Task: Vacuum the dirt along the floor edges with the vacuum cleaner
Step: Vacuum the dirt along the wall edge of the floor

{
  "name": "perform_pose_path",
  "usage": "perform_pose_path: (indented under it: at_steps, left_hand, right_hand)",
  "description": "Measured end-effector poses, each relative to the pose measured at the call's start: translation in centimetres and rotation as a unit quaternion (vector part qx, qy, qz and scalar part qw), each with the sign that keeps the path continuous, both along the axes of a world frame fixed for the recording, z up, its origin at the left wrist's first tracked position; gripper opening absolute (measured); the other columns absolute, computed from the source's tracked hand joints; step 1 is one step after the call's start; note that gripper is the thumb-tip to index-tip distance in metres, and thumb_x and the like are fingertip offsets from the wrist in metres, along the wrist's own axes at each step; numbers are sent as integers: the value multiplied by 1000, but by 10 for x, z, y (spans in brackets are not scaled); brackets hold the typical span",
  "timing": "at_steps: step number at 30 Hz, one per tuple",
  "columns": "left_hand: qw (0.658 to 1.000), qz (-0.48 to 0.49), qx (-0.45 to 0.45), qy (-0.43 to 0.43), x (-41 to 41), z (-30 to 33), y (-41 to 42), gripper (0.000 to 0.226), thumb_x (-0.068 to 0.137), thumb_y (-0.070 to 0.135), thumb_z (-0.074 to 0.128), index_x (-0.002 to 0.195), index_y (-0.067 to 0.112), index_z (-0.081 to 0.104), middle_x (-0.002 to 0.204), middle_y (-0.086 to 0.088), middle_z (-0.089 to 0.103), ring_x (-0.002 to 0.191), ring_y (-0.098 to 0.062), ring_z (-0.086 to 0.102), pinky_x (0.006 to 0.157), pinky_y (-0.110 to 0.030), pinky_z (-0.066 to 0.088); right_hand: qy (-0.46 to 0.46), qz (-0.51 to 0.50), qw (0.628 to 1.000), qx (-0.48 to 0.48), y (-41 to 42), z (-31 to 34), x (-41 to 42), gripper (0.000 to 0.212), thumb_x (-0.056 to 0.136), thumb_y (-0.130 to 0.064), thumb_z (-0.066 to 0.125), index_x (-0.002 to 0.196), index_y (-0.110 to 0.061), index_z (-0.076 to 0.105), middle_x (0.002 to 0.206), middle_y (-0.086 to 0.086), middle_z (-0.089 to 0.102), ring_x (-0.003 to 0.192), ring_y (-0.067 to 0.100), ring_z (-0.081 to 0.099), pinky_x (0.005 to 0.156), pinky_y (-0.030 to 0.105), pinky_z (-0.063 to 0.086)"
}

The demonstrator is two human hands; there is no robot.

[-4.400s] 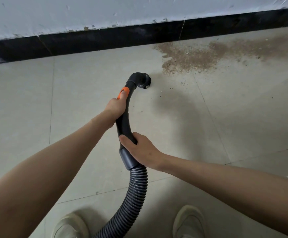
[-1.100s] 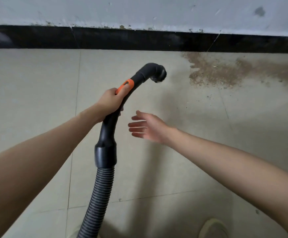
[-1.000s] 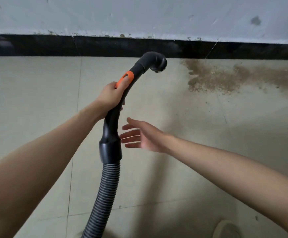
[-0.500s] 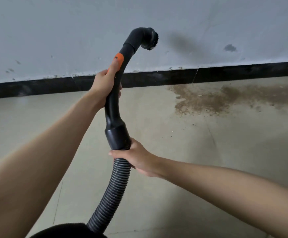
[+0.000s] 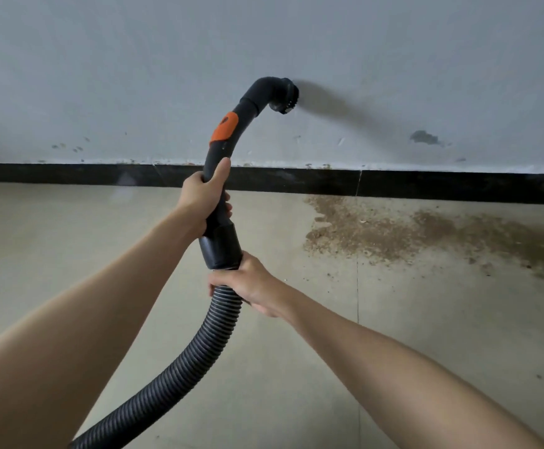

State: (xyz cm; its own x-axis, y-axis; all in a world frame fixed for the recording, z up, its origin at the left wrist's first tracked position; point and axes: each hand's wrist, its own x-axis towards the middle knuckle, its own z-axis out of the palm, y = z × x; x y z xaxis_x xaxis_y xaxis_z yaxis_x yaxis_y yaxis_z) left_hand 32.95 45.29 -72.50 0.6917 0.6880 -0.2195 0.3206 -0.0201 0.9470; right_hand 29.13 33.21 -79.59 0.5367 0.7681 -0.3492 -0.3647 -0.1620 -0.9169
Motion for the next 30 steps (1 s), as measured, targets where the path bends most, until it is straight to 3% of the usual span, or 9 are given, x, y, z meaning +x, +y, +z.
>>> perform_pose_path:
  at_steps: [4, 8, 13, 18, 24, 27, 30]
  left_hand:
    - [999, 35, -22, -23, 14, -11, -31, 38, 87, 50, 60, 82, 13, 49, 56, -3, 52, 36, -14, 50, 41, -24, 47]
    - [989, 54, -131, -36, 21, -24, -46, 41, 87, 51, 59, 88, 10, 50, 50, -1, 53, 39, -16, 51, 47, -27, 50]
    - [974, 49, -216, -39, 26, -43, -59, 46, 85, 54, 61, 91, 10, 50, 52, -1, 54, 43, -14, 52, 50, -28, 50]
    - [971, 36, -237, -10, 21, -63, -55, 48, 84, 57, 60, 93, 11, 49, 53, -1, 55, 45, -14, 54, 52, -28, 51]
    - [983, 10, -178, 45, -7, -91, -33, 40, 91, 53, 52, 101, 14, 47, 68, -6, 52, 52, -17, 55, 51, -29, 51]
    - [984, 16, -158, 78, -20, -107, -21, 39, 93, 53, 50, 102, 15, 47, 73, -7, 53, 56, -18, 56, 53, -30, 50]
    - [981, 43, -169, 86, -22, -121, -19, 39, 93, 51, 50, 100, 12, 48, 72, -7, 53, 57, -18, 54, 54, -30, 49]
  right_hand:
    - [27, 47, 998, 13, -45, -2, 26, 15, 80, 7, 59, 76, -7, 54, 62, 7, 57, 56, 18, 56, 60, 27, 50]
    - [74, 91, 991, 63, -80, -2, 45, 14, 86, 5, 60, 84, -7, 53, 62, 6, 57, 52, 16, 56, 54, 26, 52]
    - [96, 86, 990, 50, -102, -12, 53, 20, 90, -21, 68, 94, -12, 50, 68, 6, 58, 56, 17, 56, 58, 29, 52]
    - [71, 46, 996, 18, -97, -24, 43, 30, 91, -38, 66, 90, -12, 51, 68, 5, 59, 55, 18, 57, 57, 29, 52]
    - [-33, 63, 996, -58, -72, -38, 18, 19, 96, -29, 59, 82, -17, 52, 77, -2, 53, 69, 13, 51, 64, 25, 41]
    - [-18, 85, 993, -86, -57, -46, 9, 15, 97, -25, 56, 97, -10, 56, 92, 5, 57, 85, 20, 54, 74, 31, 45]
    - [0, 82, 989, -122, -54, -54, 12, 34, 97, -27, 56, 119, 0, 55, 108, 15, 62, 99, 30, 60, 93, 44, 50]
